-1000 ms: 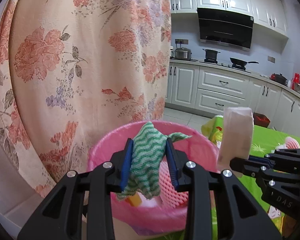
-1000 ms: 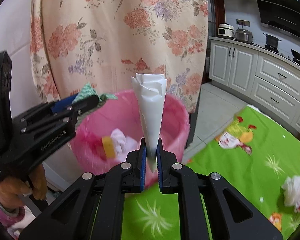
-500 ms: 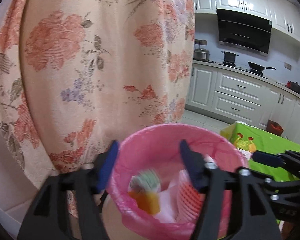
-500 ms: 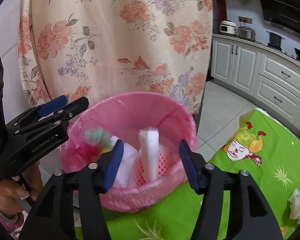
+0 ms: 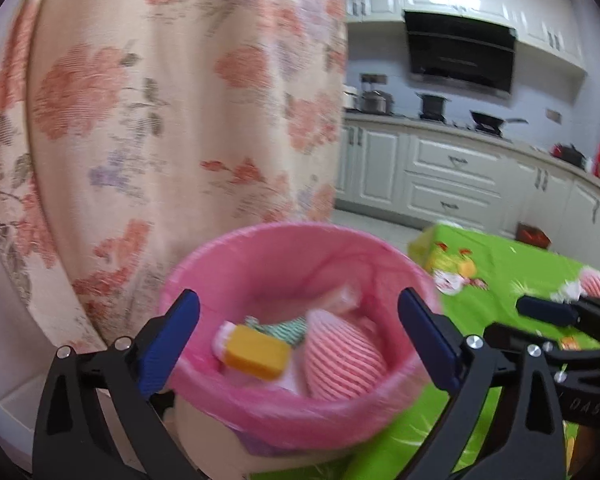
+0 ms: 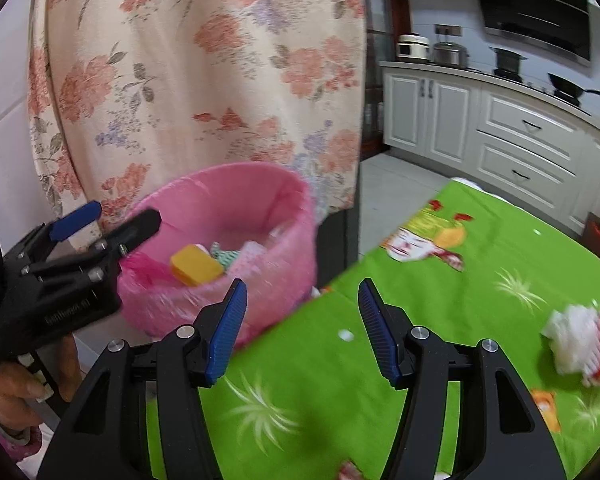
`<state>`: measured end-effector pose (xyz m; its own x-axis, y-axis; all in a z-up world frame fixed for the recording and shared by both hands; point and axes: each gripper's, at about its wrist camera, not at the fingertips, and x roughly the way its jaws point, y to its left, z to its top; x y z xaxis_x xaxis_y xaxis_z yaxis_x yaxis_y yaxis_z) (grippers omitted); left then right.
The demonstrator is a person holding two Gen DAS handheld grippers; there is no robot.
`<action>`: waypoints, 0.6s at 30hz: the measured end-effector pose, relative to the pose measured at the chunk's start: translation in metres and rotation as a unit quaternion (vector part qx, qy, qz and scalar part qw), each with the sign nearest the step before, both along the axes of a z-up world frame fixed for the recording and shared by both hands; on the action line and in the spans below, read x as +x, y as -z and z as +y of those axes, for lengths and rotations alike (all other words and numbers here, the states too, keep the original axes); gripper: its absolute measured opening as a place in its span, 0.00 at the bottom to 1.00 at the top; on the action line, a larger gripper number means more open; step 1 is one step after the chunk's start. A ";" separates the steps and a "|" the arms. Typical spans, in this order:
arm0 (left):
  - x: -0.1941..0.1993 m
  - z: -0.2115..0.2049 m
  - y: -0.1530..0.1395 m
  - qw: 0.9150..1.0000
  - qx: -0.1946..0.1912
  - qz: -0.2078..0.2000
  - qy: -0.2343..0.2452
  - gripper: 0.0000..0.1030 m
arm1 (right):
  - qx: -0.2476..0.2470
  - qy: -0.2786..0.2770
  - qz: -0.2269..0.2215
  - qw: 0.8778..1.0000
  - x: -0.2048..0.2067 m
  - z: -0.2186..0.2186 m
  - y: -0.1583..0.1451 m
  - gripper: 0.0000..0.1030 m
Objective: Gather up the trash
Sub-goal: 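Open both tools to drop the cloth and foam roll into the bin, then move both tools back over the table toward the tissue and net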
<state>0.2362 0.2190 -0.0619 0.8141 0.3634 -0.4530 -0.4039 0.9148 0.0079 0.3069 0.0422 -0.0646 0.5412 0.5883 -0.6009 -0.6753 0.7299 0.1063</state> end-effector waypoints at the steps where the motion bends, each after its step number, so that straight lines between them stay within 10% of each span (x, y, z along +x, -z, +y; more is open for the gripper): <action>1: 0.003 -0.010 0.002 1.000 0.002 0.005 0.011 0.93 | 0.003 0.010 0.000 1.000 0.000 -0.010 0.000 0.55; 18: 0.034 -0.146 0.025 0.990 -0.003 0.023 0.136 0.94 | 0.021 0.179 -0.002 0.984 -0.006 -0.163 0.014 0.55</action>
<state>0.2703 0.0731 -0.0870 0.8601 0.1309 -0.4931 -0.1421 0.9897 0.0148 0.3010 -0.1205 -0.0788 0.7208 0.3829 -0.5778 -0.3759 0.9163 0.1383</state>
